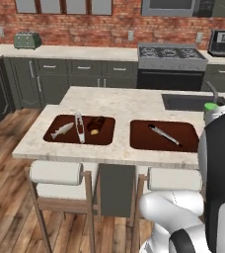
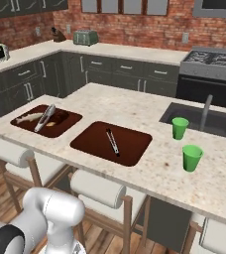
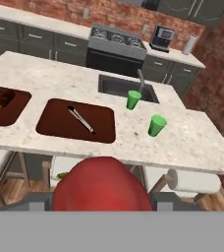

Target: Gather the lemon and bell pepper from the fridge and place them on a tray on the dining counter. Then gather the fish and steak from the fridge and place them on the other tray.

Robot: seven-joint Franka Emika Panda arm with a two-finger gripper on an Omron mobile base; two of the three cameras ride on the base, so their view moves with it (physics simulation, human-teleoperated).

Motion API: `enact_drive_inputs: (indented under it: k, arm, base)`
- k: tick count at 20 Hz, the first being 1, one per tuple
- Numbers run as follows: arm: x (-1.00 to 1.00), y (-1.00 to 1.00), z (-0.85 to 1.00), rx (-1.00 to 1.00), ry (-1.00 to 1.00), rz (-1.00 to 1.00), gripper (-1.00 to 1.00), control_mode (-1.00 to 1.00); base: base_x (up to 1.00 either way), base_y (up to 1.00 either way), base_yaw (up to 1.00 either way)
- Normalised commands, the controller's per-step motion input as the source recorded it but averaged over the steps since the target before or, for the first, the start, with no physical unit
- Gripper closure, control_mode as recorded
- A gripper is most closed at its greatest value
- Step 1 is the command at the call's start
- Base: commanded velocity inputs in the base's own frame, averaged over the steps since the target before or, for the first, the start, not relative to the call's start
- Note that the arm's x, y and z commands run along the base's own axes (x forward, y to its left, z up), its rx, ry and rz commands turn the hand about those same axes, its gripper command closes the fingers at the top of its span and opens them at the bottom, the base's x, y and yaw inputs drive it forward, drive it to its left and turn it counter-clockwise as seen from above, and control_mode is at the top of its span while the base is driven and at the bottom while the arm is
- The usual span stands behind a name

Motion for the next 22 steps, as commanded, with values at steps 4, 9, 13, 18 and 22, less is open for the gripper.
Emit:
enact_drive_inputs:
  k: [4, 9, 13, 18, 22]
  arm:
    - [0.90, 0.05, -0.12, 0.16, -0.01, -0.16, 1.00, -1.00]
    - [0.99, -0.09, -0.32, 0.15, 0.00, -0.06, 1.00, -1.00]
    - [0.89, -0.13, -0.64, 0.09, 0.05, 0.00, 1.00, -1.00]
    - [0.81, -0.14, -0.78, 0.08, 0.01, 0.00, 1.00, -1.00]
    - [0.72, -0.18, -0.69, 0.02, 0.01, 0.04, 1.00, -1.00]
  base:
    - [0.00, 0.00, 0.00]
    - [0.00, 0.00, 0.00]
    - [0.00, 0.00, 0.00]
    - [0.00, 0.00, 0.00]
    - [0.00, 0.00, 0.00]
